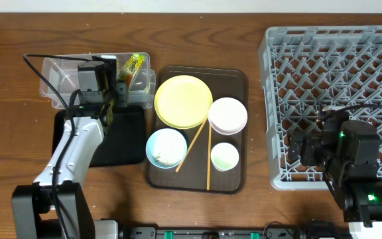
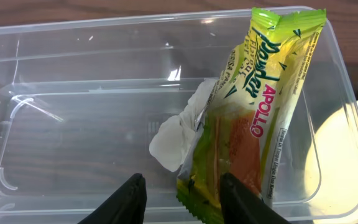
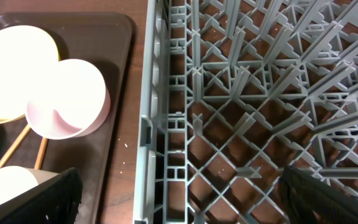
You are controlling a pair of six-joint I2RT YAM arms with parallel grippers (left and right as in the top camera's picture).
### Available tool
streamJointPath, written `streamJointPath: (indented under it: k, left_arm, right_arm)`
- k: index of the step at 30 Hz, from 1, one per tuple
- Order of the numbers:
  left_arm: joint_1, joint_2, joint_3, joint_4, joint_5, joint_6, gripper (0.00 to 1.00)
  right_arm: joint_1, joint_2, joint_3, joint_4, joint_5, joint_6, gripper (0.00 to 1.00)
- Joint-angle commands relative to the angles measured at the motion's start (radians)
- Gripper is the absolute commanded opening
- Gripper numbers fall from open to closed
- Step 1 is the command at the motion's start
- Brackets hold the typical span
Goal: Sort waste into correct bins and load items into the dishwasher rack
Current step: 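Carry the wrapper to the clear bin and release it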
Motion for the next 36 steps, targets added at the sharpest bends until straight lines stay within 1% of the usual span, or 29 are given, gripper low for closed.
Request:
streamJointPath:
  k: [1,9,11,14,16,18,20,25,28,31,33,36]
  left_arm:
    - [0.004,-0.008,0.006,0.014,-0.015,0.003,0.41]
    - [0.004,-0.101,0.006,0.064,-0.003,0.002,0.40]
    - [0.004,-0.108,0.006,0.063,0.029,0.002,0.36]
    - [0.004,-0.103,0.005,0.055,0.103,0.002,0.27]
    - [0.003,-0.093,0.005,0.057,0.161,0.002,0.22]
    - [0.000,-0.079,0.005,0.061,0.211,0.002,0.21]
    - [-0.004,-0.058,0.005,0.064,0.233,0.002,0.21]
    - [-0.004,0.005,0.005,0.077,0.232,0.003,0.22]
    - [-0.004,0.050,0.005,0.106,0.232,0.003,0.34]
    - [-0.004,0.089,0.005,0.113,0.224,0.003,0.36]
    - [-0.004,0.114,0.005,0.111,0.199,0.003,0.36]
    - [-0.003,0.133,0.005,0.105,0.114,0.003,0.36]
  right_arm:
    - [0.008,-0.002,0.020,-0.001,-0.004,0.002,0.99]
    - [0.008,-0.002,0.020,0.000,-0.004,0.002,0.99]
    - [0.008,-0.002,0.020,0.000,-0.004,0.002,0.99]
    - [0.008,-0.002,0.020,0.000,-0.004,0.002,0.99]
    - [0.008,-0.002,0.020,-0.001,-0.005,0.002,0.99]
    - [0.008,-0.002,0.020,-0.001,-0.005,0.002,0.99]
    - [0.008,-0.002,0.020,-0.001,-0.005,0.002,0.99]
    - [0.008,-0.002,0.020,-0.002,-0.005,0.002,0.99]
    - [0.008,-0.002,0.020,-0.004,-0.005,0.002,0.99]
    - [0.008,-0.002,0.020,-0.005,-0.005,0.002,0.99]
    - [0.008,-0.002,0.020,-0.006,-0.005,0.002,0.99]
    - [0.008,-0.002,0.020,-0.006,-0.005,0.002,0.99]
